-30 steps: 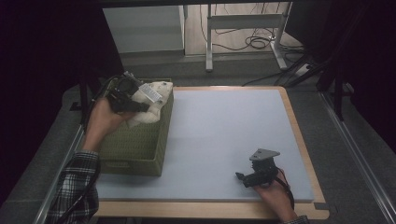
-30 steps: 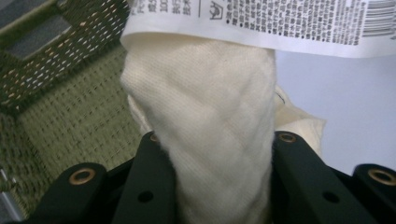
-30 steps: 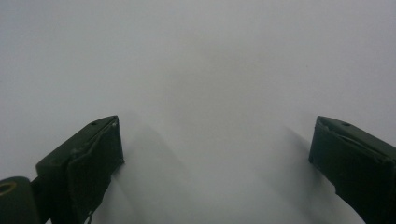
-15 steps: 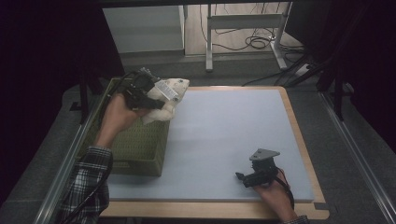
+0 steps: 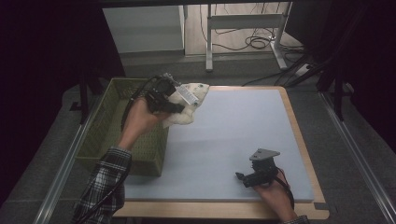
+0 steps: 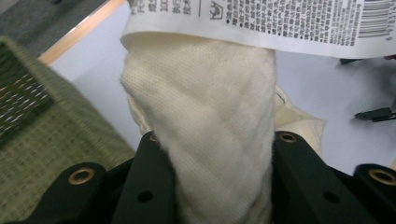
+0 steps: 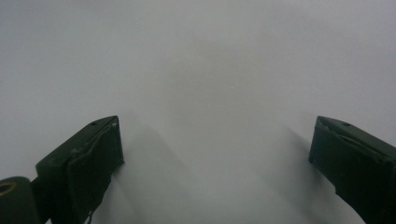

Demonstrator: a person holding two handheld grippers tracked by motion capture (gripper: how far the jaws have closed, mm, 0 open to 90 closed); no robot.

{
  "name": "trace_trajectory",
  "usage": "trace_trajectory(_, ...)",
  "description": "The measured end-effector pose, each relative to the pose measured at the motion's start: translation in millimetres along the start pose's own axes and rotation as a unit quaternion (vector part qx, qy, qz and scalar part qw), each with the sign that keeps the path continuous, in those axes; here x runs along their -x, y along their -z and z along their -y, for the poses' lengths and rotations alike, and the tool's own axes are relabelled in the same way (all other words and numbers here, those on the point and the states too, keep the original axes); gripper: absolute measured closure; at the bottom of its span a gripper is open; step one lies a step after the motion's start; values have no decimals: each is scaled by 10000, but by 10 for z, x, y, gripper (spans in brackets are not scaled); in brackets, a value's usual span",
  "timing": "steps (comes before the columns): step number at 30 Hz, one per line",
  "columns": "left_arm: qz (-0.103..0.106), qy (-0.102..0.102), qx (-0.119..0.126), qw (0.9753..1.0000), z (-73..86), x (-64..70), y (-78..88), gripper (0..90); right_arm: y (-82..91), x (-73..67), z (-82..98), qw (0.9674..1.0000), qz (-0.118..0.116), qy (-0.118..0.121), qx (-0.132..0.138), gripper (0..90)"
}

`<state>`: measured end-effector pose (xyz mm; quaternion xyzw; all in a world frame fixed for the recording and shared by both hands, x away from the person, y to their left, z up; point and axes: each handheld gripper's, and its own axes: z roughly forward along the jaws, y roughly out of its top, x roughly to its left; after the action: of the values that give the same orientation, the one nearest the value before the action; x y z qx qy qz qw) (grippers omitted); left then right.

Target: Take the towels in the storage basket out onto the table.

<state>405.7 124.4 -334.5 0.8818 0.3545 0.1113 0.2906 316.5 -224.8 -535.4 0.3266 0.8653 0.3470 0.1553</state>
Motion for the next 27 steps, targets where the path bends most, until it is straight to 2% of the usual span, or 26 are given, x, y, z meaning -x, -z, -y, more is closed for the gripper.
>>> trace_trajectory(3,99,-84,-24,9999,-54,109,-143,717,0,1,0,10000,0,1,1,30)
trace_trajectory(8,266,-83,41,9996,-123,238,-338,716,-2,1,0,10000,2,-3,6,30)
trace_trajectory(13,333,-143,63,9993,-191,372,-563,709,-2,0,1,10000,-3,-12,2,30)
trace_trajectory(16,235,-273,-28,9993,-240,470,-720,706,-2,0,1,10000,-4,-13,1,30)
trace_trajectory(19,154,-279,-62,9995,-283,538,-891,703,-1,0,1,10000,-4,-12,1,30)
trace_trajectory(27,102,-360,-62,9993,-286,554,-1315,701,-3,3,1,10000,5,5,8,30)
